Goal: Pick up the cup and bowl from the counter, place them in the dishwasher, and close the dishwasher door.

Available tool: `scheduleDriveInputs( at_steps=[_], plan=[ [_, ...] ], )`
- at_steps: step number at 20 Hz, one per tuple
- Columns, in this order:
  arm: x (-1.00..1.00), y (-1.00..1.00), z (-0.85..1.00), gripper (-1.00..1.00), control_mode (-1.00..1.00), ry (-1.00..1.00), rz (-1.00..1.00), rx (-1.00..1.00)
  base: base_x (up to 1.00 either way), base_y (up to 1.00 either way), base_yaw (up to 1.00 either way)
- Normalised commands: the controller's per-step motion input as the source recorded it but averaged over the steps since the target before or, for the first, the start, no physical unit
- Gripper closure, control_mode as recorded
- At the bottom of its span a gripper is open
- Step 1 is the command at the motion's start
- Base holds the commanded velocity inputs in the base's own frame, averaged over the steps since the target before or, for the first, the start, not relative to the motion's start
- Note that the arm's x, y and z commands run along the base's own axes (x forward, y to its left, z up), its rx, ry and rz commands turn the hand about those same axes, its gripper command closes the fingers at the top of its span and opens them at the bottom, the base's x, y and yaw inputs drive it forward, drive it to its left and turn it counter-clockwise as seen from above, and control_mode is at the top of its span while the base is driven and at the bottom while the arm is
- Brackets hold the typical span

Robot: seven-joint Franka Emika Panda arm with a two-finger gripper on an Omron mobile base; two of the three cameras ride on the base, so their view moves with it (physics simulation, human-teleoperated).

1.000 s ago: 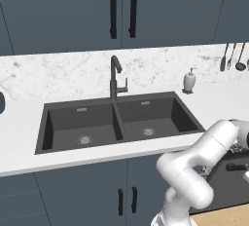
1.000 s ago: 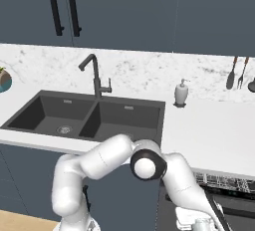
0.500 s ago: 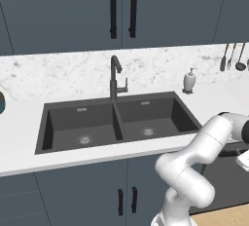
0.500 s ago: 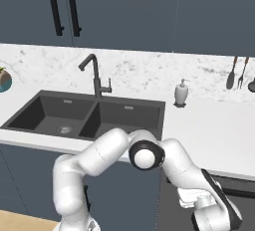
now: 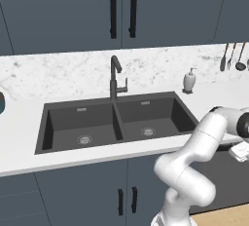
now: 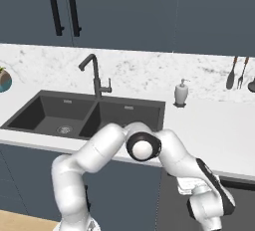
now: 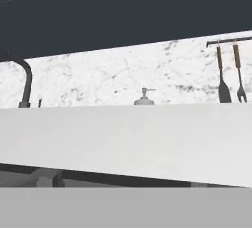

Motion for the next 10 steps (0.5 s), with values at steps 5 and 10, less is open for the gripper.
scheduleDriveInputs(
  at_steps=[5, 10],
  plan=[
    [0.98, 0.34, 0.00, -1.00, -1.00, 0.00, -0.25, 0.04, 0.00, 0.00, 0.00],
    [0.90, 0.35, 0.04, -1.00, -1.00, 0.00, -0.24, 0.02, 0.00, 0.00, 0.00]
  ],
)
